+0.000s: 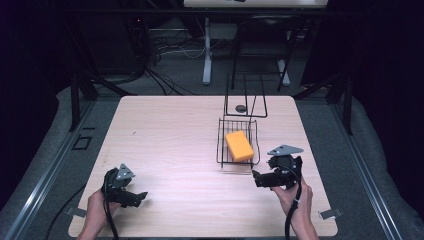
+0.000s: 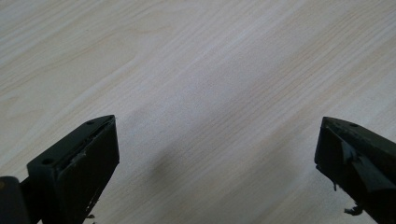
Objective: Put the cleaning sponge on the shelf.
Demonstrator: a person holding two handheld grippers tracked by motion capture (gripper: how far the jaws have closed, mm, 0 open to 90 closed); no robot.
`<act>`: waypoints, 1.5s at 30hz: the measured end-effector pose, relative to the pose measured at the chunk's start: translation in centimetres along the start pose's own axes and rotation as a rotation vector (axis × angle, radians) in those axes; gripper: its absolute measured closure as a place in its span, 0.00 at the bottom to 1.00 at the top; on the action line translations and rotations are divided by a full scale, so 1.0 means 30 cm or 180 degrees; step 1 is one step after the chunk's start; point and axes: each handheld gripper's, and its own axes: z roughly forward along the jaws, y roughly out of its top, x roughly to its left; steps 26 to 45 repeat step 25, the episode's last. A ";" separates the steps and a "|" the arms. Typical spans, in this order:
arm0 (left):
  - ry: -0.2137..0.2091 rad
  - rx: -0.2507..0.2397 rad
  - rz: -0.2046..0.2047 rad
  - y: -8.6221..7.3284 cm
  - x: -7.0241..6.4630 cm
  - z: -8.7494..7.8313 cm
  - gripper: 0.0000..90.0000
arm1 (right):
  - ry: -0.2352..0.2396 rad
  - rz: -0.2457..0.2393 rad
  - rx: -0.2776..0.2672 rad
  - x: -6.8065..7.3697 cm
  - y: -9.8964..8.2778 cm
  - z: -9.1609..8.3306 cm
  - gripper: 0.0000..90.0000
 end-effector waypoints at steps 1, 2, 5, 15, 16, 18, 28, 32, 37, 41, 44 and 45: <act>0.0002 0.0004 0.0009 0.000 0.000 0.000 0.00 | -0.0004 -0.0002 0.0018 -0.006 -0.009 -0.004 0.00; 0.0002 0.0004 0.0011 0.000 0.000 0.000 0.00 | -0.0010 0.0022 0.0049 -0.014 -0.025 -0.009 0.00; -0.0002 0.0002 -0.0005 0.000 0.000 0.001 0.00 | -0.0019 0.0057 0.0123 -0.034 -0.070 -0.019 0.00; -0.0013 0.0028 0.0027 0.001 -0.005 0.007 0.00 | -0.0013 0.0245 0.0329 -0.082 -0.209 0.003 0.01; -0.0014 0.0031 0.0034 0.001 -0.005 0.007 0.00 | -0.0008 0.0255 0.0347 -0.083 -0.215 0.007 0.00; -0.0022 0.0030 0.0039 0.001 -0.006 0.008 0.00 | -0.0007 0.0244 0.0380 -0.086 -0.224 0.014 0.01; -0.0044 0.0032 0.0058 0.004 -0.012 0.011 0.00 | -0.0024 0.0214 0.0433 -0.090 -0.235 0.028 0.01; -0.0044 0.0032 0.0058 0.004 -0.012 0.011 0.00 | -0.0024 0.0214 0.0433 -0.090 -0.235 0.028 0.01; -0.0044 0.0032 0.0058 0.004 -0.012 0.011 0.00 | -0.0024 0.0214 0.0433 -0.090 -0.235 0.028 0.01; -0.0044 0.0032 0.0058 0.004 -0.012 0.011 0.00 | -0.0024 0.0214 0.0433 -0.090 -0.235 0.028 0.01; -0.0044 0.0032 0.0058 0.004 -0.012 0.011 0.00 | -0.0024 0.0214 0.0433 -0.090 -0.235 0.028 0.01; -0.0044 0.0032 0.0058 0.004 -0.012 0.011 0.00 | -0.0024 0.0214 0.0433 -0.090 -0.235 0.028 0.01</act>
